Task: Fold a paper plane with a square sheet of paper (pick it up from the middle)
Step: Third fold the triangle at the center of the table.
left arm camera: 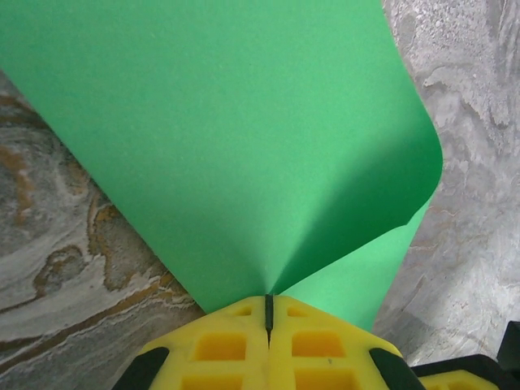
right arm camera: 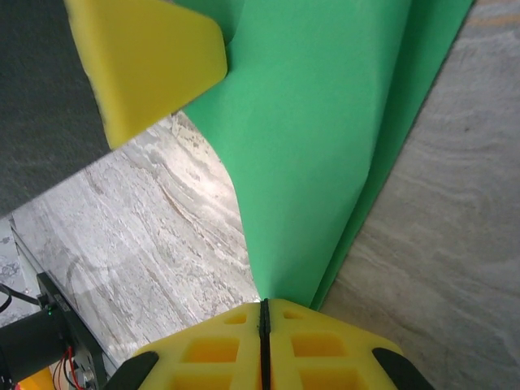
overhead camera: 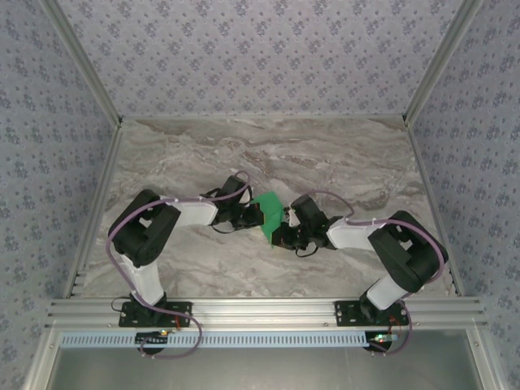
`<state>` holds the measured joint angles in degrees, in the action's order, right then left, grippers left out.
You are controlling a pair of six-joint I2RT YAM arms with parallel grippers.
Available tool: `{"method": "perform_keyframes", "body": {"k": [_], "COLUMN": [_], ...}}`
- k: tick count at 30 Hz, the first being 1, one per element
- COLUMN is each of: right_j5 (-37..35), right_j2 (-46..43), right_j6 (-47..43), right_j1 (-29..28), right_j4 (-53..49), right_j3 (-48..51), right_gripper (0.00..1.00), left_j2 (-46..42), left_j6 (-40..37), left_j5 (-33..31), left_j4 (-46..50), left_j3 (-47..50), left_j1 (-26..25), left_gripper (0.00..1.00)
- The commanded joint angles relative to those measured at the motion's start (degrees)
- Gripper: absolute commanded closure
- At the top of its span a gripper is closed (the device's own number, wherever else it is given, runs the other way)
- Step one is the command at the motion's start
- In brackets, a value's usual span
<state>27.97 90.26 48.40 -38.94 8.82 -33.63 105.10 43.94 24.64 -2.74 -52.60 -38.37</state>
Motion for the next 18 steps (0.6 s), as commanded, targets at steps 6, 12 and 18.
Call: {"method": "perform_keyframes", "body": {"k": [6, 12, 18], "right_j5": [0.78, 0.11, -1.93], "right_j2": [4.07, -0.39, -4.09], "right_j6": [-1.09, -0.16, -1.96], "right_j1": [-0.95, -0.14, 4.07], "right_j4": [-2.11, -1.81, -3.93], "right_j3": [0.67, 0.05, -3.22], "right_gripper": [0.88, 0.89, 0.88], "left_j2": [1.34, 1.51, 1.74], "left_j6": [-1.64, -2.15, -3.25], "left_j5": [-1.03, -1.35, -1.42], "left_j4": [1.42, 2.04, 2.99], "left_j3": [-1.9, -2.22, -3.16], "left_j1": [-0.02, -0.03, -0.02], "left_gripper": [0.99, 0.99, 0.99]}}
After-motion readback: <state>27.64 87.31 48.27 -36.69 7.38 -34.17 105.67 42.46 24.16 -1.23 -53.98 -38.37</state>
